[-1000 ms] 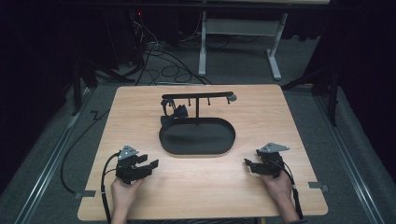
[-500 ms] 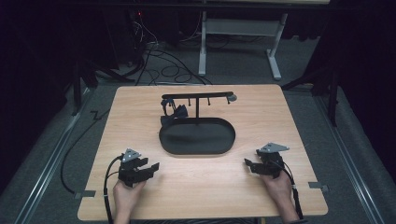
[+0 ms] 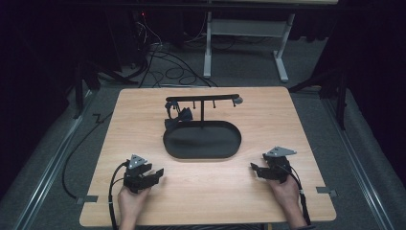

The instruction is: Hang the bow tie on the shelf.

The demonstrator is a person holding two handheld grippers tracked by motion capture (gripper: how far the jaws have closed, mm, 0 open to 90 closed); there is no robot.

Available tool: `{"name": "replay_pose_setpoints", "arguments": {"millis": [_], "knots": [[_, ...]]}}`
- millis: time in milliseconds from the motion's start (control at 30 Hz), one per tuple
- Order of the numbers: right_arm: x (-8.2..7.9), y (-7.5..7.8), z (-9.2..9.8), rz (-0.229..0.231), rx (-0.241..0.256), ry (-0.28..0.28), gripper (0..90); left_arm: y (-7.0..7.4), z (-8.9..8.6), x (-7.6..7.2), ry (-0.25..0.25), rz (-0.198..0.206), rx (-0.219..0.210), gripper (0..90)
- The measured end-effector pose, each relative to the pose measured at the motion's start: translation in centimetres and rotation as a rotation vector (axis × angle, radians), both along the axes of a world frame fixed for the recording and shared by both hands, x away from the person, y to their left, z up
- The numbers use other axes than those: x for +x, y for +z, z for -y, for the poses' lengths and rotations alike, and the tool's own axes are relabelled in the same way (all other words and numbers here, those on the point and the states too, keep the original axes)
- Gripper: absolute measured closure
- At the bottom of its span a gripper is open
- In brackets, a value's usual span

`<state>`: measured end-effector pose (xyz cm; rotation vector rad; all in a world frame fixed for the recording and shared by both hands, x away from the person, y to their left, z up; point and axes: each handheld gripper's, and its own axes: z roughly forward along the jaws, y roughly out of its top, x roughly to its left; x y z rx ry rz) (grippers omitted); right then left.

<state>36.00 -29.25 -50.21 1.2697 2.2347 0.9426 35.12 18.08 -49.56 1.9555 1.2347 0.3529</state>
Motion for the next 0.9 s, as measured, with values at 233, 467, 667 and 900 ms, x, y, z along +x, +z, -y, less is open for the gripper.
{"name": "replay_pose_setpoints", "arguments": {"millis": [233, 467, 667, 900], "knots": [[0.0, 0.0, 0.0, 0.0, 0.0, 0.0, 33.9, -0.6, 0.4, 0.1, 0.01, 0.01, 0.052, 42.5], [0.0, 0.0, 0.0, -0.001, 0.001, -0.001, 33.9, -1.1, 0.8, -0.2, 0.024, 0.063, 0.08, 42.6], [0.0, 0.0, 0.0, -0.002, 0.002, -0.002, 33.9, -1.2, 1.4, -0.4, 0.017, 0.08, 0.125, 39.7], [0.0, 0.0, 0.0, -0.003, 0.003, -0.003, 33.9, -1.2, 1.4, -0.4, 0.016, 0.077, 0.124, 36.8]]}}
